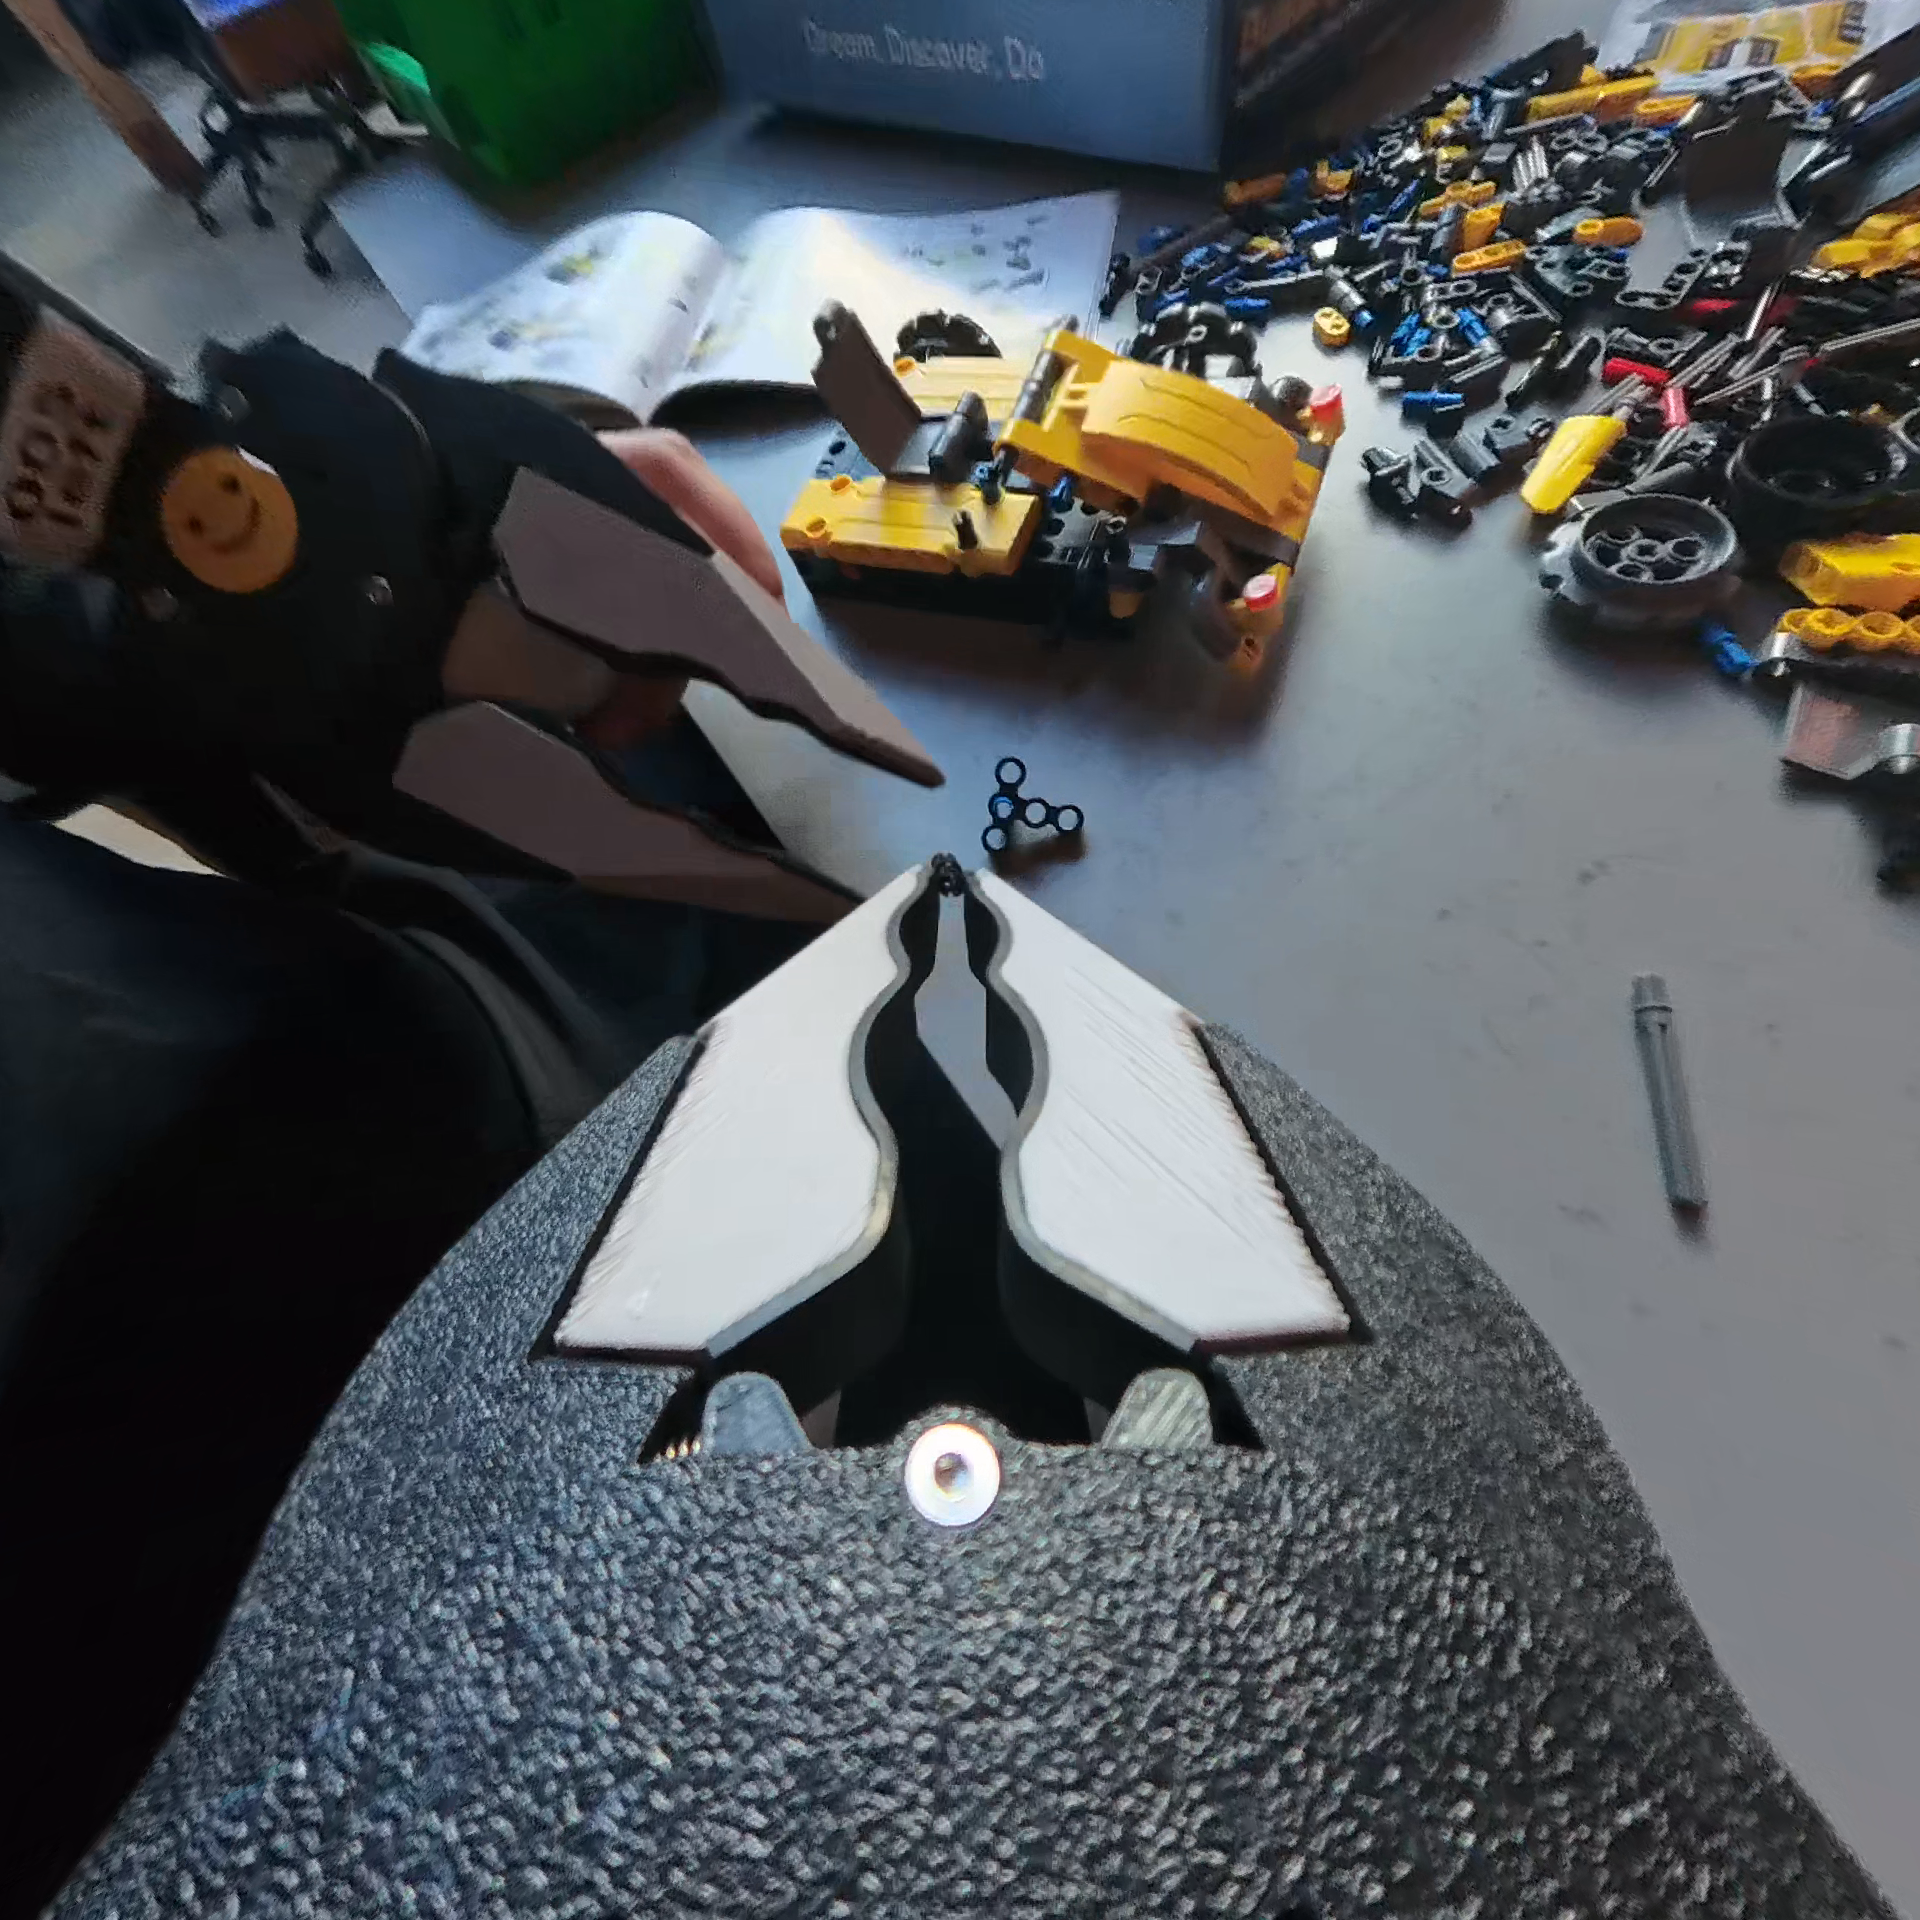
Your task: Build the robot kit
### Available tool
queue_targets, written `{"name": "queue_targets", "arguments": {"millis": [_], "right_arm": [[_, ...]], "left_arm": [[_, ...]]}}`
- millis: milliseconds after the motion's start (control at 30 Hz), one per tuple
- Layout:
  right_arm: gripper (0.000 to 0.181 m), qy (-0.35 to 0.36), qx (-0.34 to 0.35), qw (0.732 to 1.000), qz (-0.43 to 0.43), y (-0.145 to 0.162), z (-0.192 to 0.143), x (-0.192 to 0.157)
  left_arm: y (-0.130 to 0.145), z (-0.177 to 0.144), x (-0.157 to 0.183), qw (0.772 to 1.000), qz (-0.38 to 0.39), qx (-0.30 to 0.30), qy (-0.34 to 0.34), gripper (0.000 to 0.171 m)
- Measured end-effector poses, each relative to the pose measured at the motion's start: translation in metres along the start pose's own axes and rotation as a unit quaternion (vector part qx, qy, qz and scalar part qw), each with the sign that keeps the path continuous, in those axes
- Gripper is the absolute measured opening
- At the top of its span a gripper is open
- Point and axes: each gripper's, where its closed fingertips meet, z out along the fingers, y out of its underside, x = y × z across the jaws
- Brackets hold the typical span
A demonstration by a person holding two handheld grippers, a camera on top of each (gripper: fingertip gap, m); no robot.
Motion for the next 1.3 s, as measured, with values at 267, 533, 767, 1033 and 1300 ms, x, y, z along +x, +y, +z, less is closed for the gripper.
{"name": "queue_targets", "arguments": {"millis": [267,533,767,1033,1300], "right_arm": [[0.005,0.004,-0.003,1.0,-0.002,0.009,0.012,0.001],[0.005,-0.015,0.021,1.0,0.002,0.007,0.002,0.001],[0.005,-0.021,0.04,0.999,0.014,0.004,-0.002,0.005],[0.005,-0.023,0.029,0.999,0.013,0.015,0.005,0.004],[0.005,-0.022,0.035,0.999,0.006,0.011,0.013,0.002]], "left_arm": [[0.008,0.015,-0.006,0.998,0.019,-0.06,-0.009,0.032],[0.0,-0.005,-0.025,0.981,0.148,-0.104,0.077,0.029],[0.011,0.006,-0.027,0.953,0.161,-0.182,0.18,0.031],[0.028,0.019,-0.019,0.951,0.178,-0.202,0.156,0.022],[0.03,0.015,-0.009,0.951,0.155,-0.192,0.188,0.006]]}}
